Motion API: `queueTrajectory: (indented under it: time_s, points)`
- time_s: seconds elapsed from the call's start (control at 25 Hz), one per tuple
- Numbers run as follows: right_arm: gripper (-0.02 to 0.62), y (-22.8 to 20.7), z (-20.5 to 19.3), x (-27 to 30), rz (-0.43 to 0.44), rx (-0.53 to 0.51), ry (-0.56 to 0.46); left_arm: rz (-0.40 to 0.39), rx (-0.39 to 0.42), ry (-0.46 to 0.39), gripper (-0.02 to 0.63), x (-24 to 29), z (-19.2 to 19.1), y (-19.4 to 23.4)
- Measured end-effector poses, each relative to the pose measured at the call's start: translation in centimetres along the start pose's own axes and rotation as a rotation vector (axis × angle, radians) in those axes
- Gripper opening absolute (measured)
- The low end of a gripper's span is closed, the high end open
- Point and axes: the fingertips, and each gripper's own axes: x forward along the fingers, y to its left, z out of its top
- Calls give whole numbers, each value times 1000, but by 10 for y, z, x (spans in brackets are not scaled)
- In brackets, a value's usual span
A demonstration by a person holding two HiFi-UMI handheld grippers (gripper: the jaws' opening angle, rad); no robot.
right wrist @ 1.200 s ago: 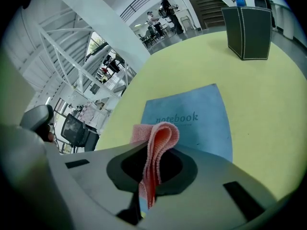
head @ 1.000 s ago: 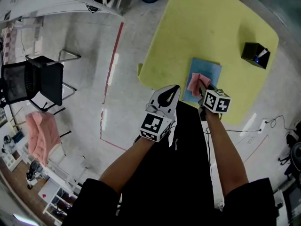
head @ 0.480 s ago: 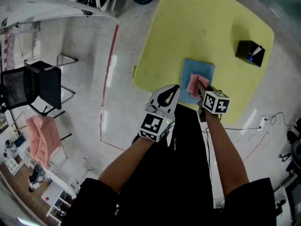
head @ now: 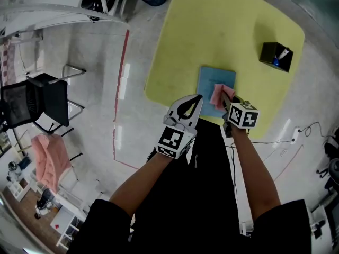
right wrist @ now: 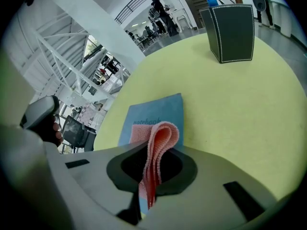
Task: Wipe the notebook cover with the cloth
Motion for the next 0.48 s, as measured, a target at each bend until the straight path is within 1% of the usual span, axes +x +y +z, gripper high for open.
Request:
queueTrajectory:
  time_s: [0.12,0.28,0.48]
  points:
    - [35,-7,0,-5,-1,4,-2,-20,31,5,6,5,2,-10]
    - [35,-15,1,-11,-6,7,-6,-34,32,6,5,11,4,-18]
    - [35,-25,1,-18,-16,-22,-9,-36,33,3,5,14,6,-24]
